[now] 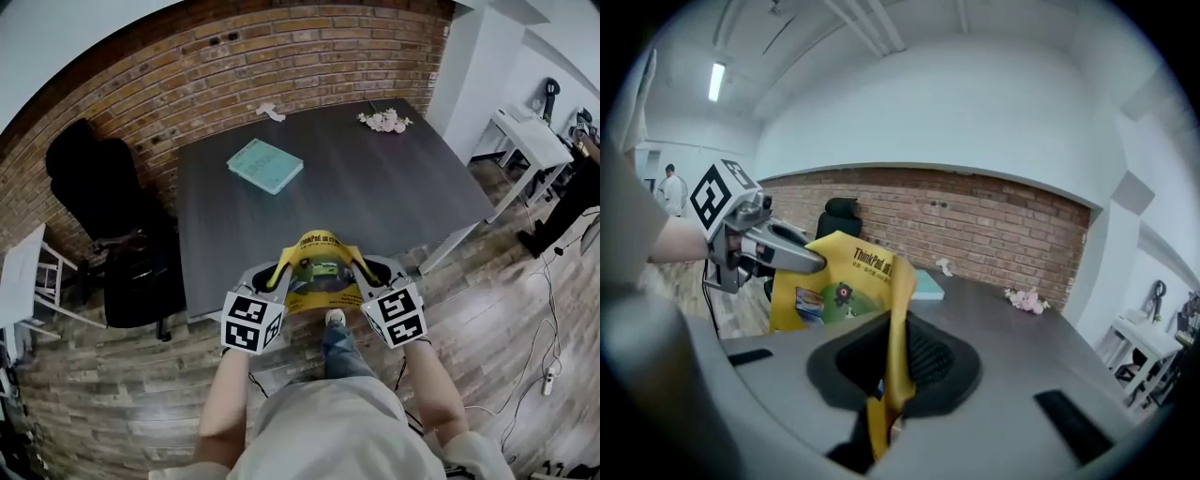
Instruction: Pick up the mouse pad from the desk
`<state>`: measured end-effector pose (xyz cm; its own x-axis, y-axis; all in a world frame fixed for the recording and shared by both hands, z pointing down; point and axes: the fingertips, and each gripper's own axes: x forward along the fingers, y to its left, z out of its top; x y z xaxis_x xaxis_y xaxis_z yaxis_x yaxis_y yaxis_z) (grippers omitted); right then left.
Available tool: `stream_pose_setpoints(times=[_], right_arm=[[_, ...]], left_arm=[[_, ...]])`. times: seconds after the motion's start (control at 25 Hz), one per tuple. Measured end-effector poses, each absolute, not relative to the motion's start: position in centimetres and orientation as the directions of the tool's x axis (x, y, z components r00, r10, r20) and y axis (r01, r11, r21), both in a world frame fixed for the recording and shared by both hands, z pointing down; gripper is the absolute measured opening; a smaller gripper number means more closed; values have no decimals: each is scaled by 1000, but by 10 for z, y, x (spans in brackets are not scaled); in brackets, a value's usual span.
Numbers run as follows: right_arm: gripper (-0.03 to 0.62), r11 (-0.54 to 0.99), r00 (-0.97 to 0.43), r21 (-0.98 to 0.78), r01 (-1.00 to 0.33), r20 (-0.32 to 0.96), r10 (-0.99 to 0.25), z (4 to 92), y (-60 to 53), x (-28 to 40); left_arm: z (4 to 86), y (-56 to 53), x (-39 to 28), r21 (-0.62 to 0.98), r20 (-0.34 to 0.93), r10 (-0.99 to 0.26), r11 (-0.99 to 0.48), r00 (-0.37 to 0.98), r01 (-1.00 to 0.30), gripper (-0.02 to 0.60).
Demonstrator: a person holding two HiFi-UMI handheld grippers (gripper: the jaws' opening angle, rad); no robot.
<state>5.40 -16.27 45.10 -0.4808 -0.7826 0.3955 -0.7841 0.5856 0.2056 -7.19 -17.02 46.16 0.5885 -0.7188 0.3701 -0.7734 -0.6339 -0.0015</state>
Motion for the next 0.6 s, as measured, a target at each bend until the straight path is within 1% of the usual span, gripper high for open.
stream_pose_setpoints(times=[0.24,0.6], right_arm=[[23,566,-481,188,-802,357,-801,435,-106,49],[23,557,-497,178,-811,295,-816,408,-55,43]], left_arm=[[446,-115,-82,-5,344,-738,-619,580,-785,28],[417,-67,-92,1,280,-764,-605,581,-796,28]])
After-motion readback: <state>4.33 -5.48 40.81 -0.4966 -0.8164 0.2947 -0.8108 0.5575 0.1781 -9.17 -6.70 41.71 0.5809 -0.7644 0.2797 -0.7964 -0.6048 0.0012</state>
